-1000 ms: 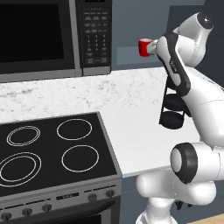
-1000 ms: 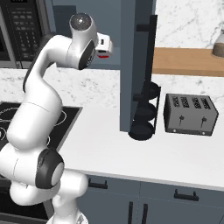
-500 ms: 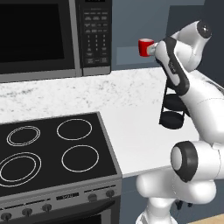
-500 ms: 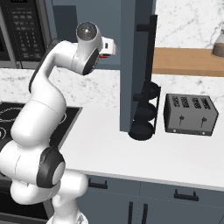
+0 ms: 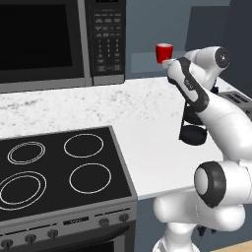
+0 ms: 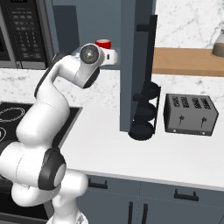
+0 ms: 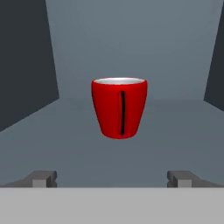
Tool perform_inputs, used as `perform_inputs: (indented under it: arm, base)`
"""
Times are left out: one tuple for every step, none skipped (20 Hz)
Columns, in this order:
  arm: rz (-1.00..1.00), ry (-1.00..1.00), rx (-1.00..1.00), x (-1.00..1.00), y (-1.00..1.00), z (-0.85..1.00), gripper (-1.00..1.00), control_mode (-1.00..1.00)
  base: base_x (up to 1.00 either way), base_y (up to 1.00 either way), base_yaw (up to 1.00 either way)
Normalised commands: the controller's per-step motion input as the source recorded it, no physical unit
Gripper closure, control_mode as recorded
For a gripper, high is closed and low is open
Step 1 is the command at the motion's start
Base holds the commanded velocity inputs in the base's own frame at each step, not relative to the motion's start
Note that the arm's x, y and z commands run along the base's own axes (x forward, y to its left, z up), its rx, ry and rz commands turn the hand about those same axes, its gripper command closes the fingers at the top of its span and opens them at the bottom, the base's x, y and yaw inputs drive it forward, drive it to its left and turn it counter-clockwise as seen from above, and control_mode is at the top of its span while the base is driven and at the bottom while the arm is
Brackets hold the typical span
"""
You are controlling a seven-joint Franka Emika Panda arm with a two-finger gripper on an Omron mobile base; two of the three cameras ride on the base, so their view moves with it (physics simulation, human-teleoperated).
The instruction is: Gather all objects into one cabinet and sort the glasses and bowls to opposite sides.
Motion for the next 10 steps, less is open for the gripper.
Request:
perform_inputs:
  arm:
    - [0.00,0.00,0.00,0.32,0.00,0.00,-1.00,-1.00]
    - [0.00,0.00,0.00,0.31,0.00,0.04,-1.00,-1.00]
    - [0.00,0.00,0.00,0.31,0.00,0.07,-1.00,-1.00]
    - [0.00,0.00,0.00,0.29,0.00,0.04,-1.00,-1.00]
    - [0.00,0.00,0.00,0.23,0.00,0.01,-1.00,-1.00]
    - [0.00,0.00,0.00,0.20,0.00,0.00,-1.00,-1.00]
    - [0.00,0.00,0.00,0.25,0.00,0.00,-1.00,-1.00]
    - [0.00,0.00,0.00,0.28,0.00,0.00,-1.00,-1.00]
    - [0.00,0.00,0.00,0.26,0.00,0.02,-1.00,-1.00]
    - [0.00,0.00,0.00,0.21,0.00,0.01,-1.00,-1.00]
  base:
    - [0.00,0.00,0.00]
    - [0.00,0.00,0.00]
    - [0.00,0.00,0.00]
    - [0.00,0.00,0.00]
    - [0.00,0.00,0.00]
    - [0.00,0.00,0.00]
    - [0.00,0.00,0.00]
    - [0.00,0.00,0.00]
    - [0.00,0.00,0.00]
    - [0.00,0.00,0.00]
